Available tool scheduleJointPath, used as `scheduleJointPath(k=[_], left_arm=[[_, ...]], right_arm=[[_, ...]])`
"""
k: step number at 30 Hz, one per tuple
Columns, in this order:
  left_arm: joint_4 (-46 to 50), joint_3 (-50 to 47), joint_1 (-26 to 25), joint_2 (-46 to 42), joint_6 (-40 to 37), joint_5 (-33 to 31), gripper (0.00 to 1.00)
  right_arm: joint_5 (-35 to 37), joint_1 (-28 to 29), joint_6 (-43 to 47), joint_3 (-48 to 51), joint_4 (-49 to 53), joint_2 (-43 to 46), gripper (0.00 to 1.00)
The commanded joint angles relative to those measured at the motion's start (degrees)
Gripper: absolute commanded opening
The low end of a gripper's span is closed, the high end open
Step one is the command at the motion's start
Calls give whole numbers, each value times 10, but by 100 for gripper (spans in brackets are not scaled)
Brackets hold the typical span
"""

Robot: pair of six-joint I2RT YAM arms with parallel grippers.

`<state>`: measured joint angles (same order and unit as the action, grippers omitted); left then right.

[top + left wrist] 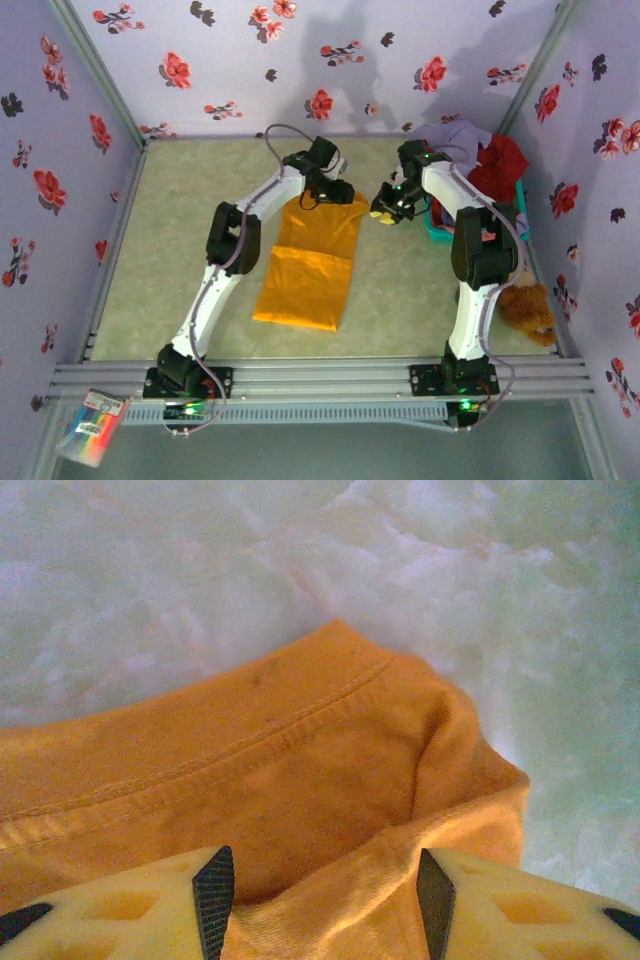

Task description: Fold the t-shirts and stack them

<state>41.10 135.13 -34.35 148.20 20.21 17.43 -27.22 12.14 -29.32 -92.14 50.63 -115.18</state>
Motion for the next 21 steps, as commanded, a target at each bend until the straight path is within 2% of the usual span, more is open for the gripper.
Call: scheduleJointPath(k=[1, 4, 14, 19, 21], left_arm=[[-14, 21, -3, 17, -36, 7, 55], [-16, 33, -5, 29, -39, 30, 54], [18, 53, -9, 46, -59, 31, 40], [11, 53, -7, 38, -50, 19, 27], [-6, 46, -2, 28, -26, 28, 17]], right_arm=[[-17, -12, 5, 14, -1, 29, 30], [-25, -22, 5, 29, -5, 40, 30], [-37, -37, 6, 39, -6, 51, 30], [-38, -37, 2, 40, -9, 51, 29], [-39, -36, 1, 42, -11, 51, 29]])
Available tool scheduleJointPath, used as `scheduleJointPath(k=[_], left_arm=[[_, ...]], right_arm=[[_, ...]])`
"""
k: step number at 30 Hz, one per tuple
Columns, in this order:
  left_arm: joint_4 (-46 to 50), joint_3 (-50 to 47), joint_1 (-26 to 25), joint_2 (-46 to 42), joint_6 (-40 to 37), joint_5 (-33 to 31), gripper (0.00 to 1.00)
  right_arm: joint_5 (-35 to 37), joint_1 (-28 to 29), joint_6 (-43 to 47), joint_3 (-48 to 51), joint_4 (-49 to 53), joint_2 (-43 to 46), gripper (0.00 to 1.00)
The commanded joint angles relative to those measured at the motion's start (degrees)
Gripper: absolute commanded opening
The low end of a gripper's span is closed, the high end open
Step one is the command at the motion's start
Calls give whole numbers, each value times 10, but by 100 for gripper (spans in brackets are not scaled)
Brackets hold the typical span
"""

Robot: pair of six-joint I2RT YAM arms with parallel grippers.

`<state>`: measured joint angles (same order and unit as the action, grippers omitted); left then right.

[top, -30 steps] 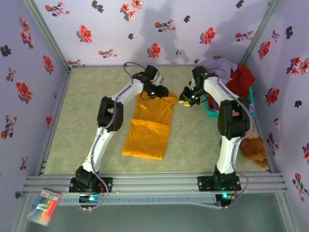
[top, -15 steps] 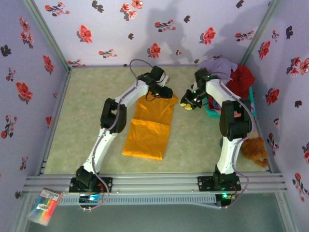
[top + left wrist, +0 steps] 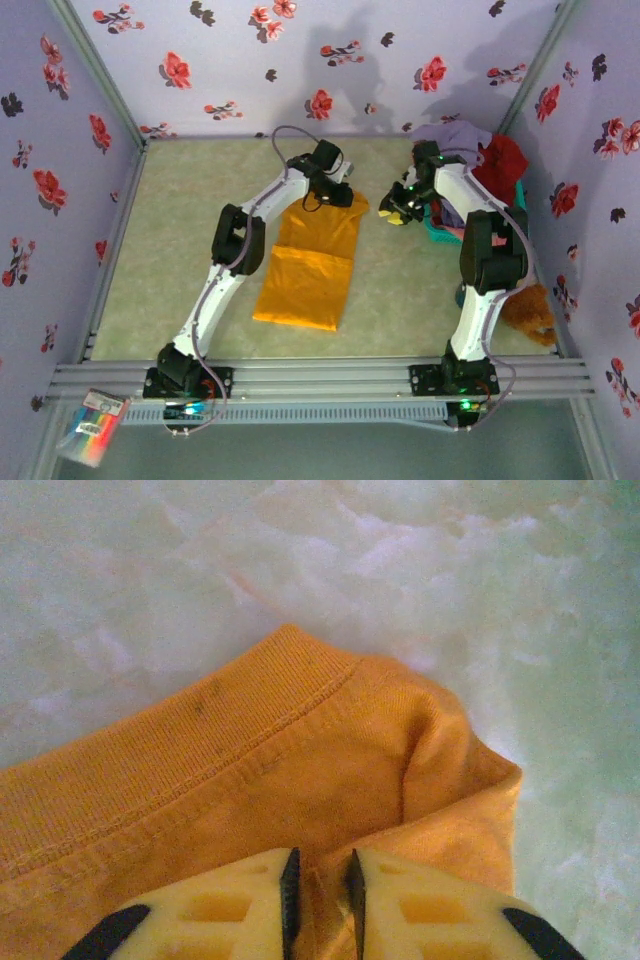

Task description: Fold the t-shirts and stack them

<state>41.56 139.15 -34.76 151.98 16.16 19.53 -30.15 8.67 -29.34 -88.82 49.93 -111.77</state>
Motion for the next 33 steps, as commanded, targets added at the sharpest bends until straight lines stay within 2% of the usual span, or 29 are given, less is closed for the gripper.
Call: scheduleJointPath(k=[1, 4, 14, 26, 33], left_arm=[[-24, -5, 8, -18, 28, 16, 11], [-62, -36, 19, -45, 53, 25, 0], [-116, -101, 35, -91, 79, 21, 0], [-43, -101, 51, -56, 109, 6, 0], [-86, -176, 51, -94, 117, -3, 0]], right_arm=[[-10, -1, 2, 9, -4, 17, 29], [-9, -1, 2, 15, -6, 20, 29], [-14, -2, -3, 22, -18, 15, 29], [-22, -1, -5, 8, -18, -2, 29], [-24, 1, -6, -5, -18, -15, 30]])
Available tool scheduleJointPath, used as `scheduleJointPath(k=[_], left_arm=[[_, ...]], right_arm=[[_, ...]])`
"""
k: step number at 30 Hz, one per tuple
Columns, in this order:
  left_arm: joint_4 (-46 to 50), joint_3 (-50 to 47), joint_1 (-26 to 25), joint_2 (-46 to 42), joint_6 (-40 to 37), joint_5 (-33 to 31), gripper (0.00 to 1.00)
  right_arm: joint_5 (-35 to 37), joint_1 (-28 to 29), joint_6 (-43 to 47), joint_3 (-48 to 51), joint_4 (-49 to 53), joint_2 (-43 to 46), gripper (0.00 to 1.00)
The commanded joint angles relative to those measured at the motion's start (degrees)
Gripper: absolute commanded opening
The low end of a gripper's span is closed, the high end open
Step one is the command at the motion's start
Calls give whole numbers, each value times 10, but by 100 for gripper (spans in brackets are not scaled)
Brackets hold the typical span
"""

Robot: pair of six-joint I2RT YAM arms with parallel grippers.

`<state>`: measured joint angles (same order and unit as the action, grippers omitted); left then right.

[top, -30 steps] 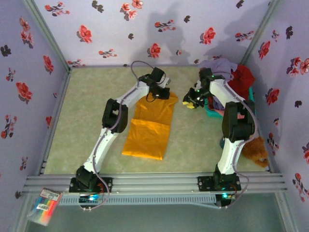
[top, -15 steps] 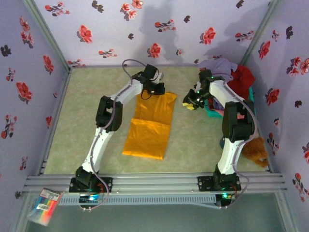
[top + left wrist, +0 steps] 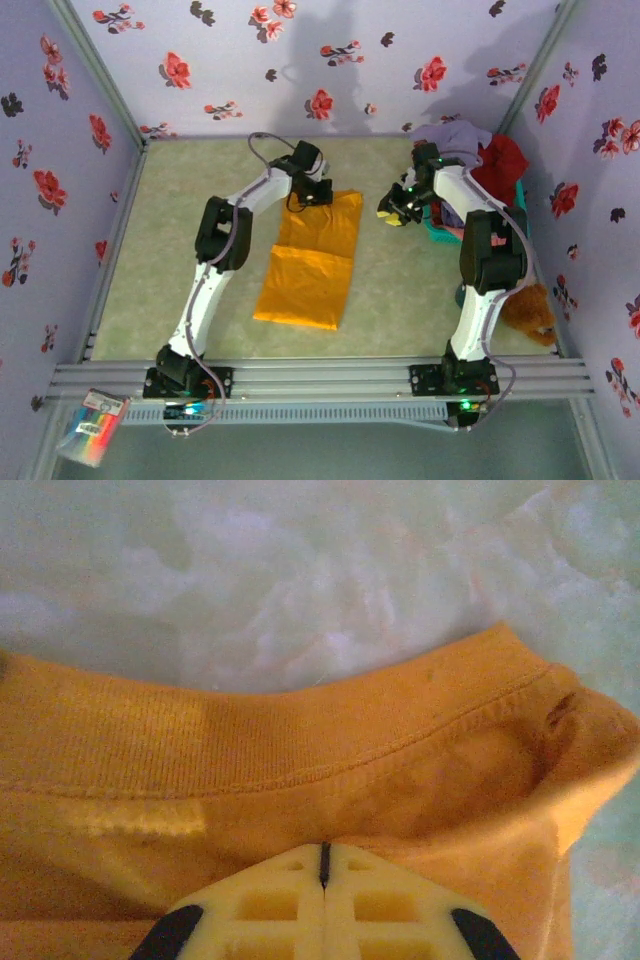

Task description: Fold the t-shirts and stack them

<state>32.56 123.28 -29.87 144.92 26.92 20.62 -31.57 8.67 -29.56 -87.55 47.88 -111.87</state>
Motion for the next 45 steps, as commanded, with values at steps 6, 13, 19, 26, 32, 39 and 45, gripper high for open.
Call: scheduleJointPath(k=[6, 13, 19, 26, 32, 39, 45], left_arm=[[23, 0, 3, -7, 12, -7, 11], [26, -9, 3, -65, -18, -21, 43], [107, 12, 10, -99, -62, -91, 38], [149, -59, 28, -130, -115, -137, 32], [165, -66, 29, -111, -162, -146, 35], [164, -41, 28, -81, -176, -133, 39], [171, -27, 29, -58, -184, -134, 39]], right_arm=[[-10, 5, -6, -37, 6, -25, 31], [-10, 17, -6, -53, 10, -41, 31], [-9, 27, -14, -72, 4, -60, 31], [-16, 35, -20, -158, 17, -120, 31], [-20, 37, -18, -190, 31, -139, 31], [-17, 37, -16, -168, 28, -132, 31], [-18, 37, -14, -167, 29, -131, 31]])
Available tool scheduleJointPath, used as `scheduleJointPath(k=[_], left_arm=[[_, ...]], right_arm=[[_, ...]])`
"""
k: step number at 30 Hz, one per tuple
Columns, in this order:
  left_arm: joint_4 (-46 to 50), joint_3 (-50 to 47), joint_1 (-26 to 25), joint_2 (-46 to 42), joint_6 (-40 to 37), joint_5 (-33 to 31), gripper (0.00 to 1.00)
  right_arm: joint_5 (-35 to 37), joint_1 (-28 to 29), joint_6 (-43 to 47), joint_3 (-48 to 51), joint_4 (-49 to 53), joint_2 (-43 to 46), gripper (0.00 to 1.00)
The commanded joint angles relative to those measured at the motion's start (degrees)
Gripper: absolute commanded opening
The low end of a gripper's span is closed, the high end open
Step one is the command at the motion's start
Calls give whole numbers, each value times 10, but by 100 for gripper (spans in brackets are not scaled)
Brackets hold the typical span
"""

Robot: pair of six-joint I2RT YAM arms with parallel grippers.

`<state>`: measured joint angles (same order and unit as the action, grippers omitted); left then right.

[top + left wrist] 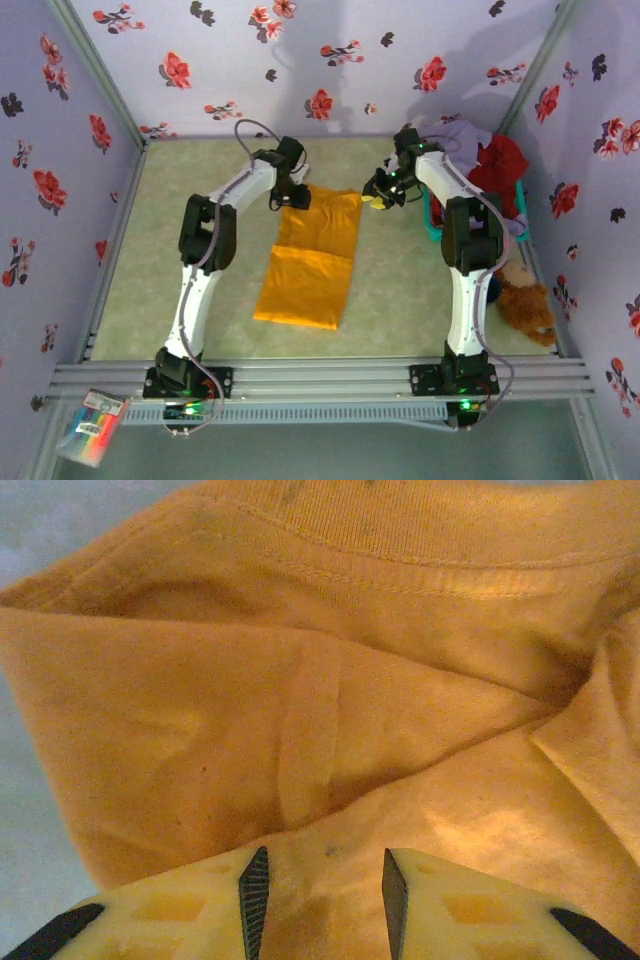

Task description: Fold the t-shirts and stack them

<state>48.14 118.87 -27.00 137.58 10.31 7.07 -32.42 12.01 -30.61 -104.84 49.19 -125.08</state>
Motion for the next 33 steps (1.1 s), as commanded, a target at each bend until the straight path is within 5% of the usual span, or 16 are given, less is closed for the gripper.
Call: scheduleJointPath(k=[1, 17, 33], left_arm=[[15, 16, 0, 17, -19, 2, 38], [-26, -45, 11, -51, 12, -18, 6], [-44, -80, 18, -79, 25, -6, 3]], right_arm=[[-9, 3, -3, 4, 18, 0, 31], [-8, 3, -2, 7, 18, 3, 31], [-11, 3, 0, 12, 16, 5, 31]])
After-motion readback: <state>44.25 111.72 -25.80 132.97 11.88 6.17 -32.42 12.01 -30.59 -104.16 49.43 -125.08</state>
